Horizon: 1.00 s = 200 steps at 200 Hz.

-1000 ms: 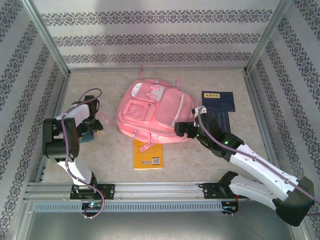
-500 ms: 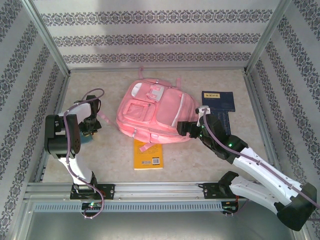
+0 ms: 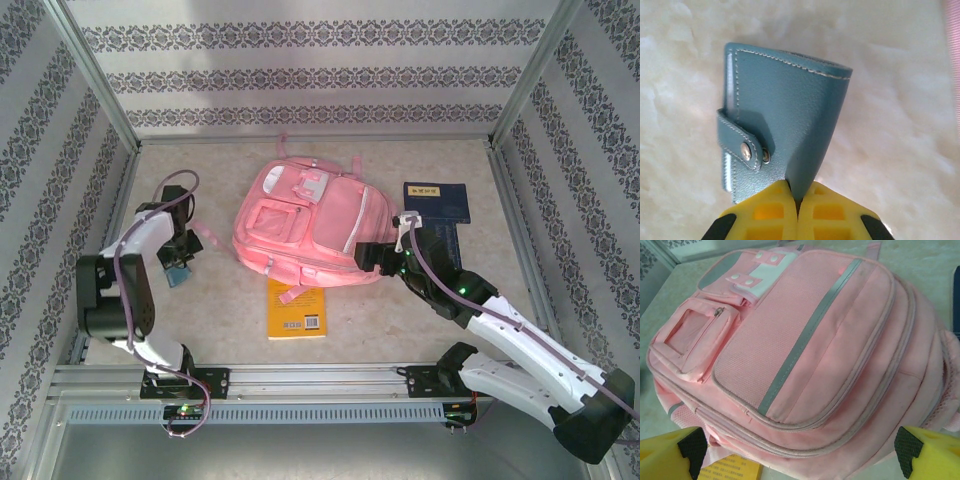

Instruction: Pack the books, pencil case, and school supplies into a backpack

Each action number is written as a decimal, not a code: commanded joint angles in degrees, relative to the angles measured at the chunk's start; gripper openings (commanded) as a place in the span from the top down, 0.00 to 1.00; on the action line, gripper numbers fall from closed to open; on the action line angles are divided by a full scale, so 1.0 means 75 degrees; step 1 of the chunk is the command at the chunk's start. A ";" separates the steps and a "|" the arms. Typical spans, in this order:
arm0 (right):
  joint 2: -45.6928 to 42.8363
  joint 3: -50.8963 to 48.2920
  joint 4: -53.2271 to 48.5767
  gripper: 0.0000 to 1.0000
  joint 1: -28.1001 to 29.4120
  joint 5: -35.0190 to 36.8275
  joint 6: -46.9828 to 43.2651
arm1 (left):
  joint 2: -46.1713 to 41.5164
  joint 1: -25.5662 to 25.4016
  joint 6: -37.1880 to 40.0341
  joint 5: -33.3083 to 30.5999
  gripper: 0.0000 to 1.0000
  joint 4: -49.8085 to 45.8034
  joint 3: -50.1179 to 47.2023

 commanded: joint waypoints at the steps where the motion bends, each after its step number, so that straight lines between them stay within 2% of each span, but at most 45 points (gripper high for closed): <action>1: 0.0013 0.0151 0.0080 0.04 -0.0040 -0.0521 0.0096 | -0.0984 -0.0061 -0.0474 0.0508 1.00 -0.0331 -0.0088; 19: 0.0027 0.0279 -0.0003 0.04 -0.0045 -0.0776 0.0134 | -0.1839 -0.0132 -0.0773 0.0720 1.00 -0.0421 -0.0198; 39: 0.0016 0.0344 0.0254 0.05 -0.0020 -0.1573 -0.0089 | -0.2825 -0.0176 -0.1307 0.1195 1.00 -0.0388 -0.0330; 76: 0.0263 0.0655 0.0333 0.06 0.0028 -0.2092 0.0140 | -0.4005 -0.0689 -0.1691 0.2850 1.00 0.0099 -0.0436; 105: 0.0512 0.1126 0.0020 0.06 0.0025 -0.2442 0.0259 | -0.4722 -0.2012 -0.1405 0.3043 1.00 0.0835 -0.0415; 141: 0.0592 0.1623 -0.0468 0.06 -0.0289 -0.2685 0.1069 | -0.4653 -0.3803 0.0816 0.3013 1.00 0.1092 0.0299; 164: 0.0542 0.1717 -0.0372 0.06 -0.0818 -0.3527 0.2078 | -0.4111 -0.5349 0.2288 0.1267 1.00 0.0694 0.0997; 178: 0.0488 0.1729 -0.0311 0.06 -0.1075 -0.3912 0.2560 | -0.3766 -0.6424 0.3433 -0.0196 1.00 0.0607 0.1330; 200: 0.0329 0.1898 -0.0696 0.06 -0.1550 -0.4089 0.3014 | -0.3294 -0.7930 0.5350 -0.2143 1.00 0.0920 0.1596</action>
